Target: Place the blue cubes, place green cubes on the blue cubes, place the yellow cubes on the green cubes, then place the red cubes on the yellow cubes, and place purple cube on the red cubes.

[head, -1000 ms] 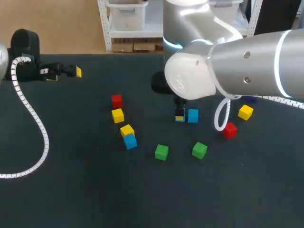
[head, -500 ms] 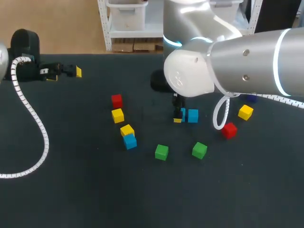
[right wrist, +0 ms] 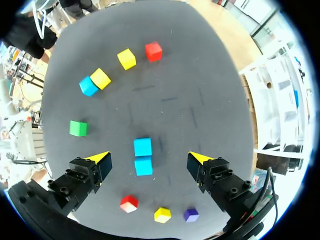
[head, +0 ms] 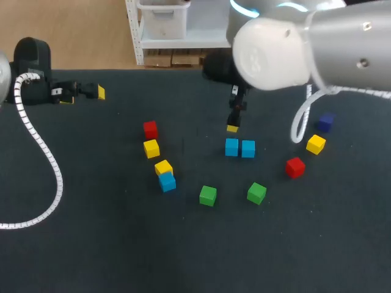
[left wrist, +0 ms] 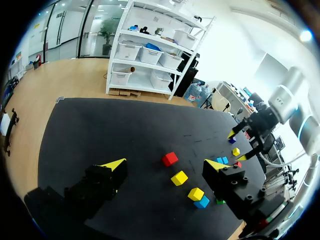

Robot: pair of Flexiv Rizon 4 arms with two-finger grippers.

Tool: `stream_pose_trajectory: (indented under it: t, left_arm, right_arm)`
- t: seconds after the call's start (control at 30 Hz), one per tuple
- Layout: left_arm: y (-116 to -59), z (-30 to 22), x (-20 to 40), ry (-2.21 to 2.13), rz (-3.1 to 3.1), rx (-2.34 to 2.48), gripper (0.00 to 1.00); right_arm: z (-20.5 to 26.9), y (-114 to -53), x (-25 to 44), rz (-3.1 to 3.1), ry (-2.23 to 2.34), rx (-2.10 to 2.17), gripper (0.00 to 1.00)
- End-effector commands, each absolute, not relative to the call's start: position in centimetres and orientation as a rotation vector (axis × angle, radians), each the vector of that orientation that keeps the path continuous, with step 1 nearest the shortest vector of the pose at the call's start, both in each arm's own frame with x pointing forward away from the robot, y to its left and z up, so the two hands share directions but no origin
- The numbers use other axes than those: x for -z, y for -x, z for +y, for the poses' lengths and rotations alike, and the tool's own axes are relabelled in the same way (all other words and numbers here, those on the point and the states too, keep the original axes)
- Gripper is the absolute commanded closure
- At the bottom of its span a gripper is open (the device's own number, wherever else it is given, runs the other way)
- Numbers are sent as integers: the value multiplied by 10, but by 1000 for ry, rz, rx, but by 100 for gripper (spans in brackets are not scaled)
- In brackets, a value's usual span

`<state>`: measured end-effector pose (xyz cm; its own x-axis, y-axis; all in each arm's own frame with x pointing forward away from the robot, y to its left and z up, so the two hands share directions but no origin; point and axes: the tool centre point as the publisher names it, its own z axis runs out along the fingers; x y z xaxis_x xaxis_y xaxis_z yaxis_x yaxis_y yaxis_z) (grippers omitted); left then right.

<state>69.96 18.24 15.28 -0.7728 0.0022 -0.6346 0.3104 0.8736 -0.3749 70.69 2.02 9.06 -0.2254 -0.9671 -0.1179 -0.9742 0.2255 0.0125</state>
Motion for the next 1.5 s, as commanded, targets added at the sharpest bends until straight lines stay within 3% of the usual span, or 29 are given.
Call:
stream_pose_trajectory:
  t: [0.03, 0.33, 0.67, 1.5]
  left_arm:
    - [-700, 184, -151, -230, 2379, 632, 0]
    - [-700, 184, -151, -230, 2379, 632, 0]
    - [-700, 184, -151, -230, 2379, 632, 0]
    - [-700, 184, -151, -230, 2379, 632, 0]
  right_arm:
    - [5, -679, -125, 2302, 1795, -78, 0]
    - [-44, -683, -201, 2278, 1567, -79, 0]
    - [-106, -680, -232, 2308, 1323, -111, 0]
    - [-156, -668, -185, 2157, 1003, -290, 0]
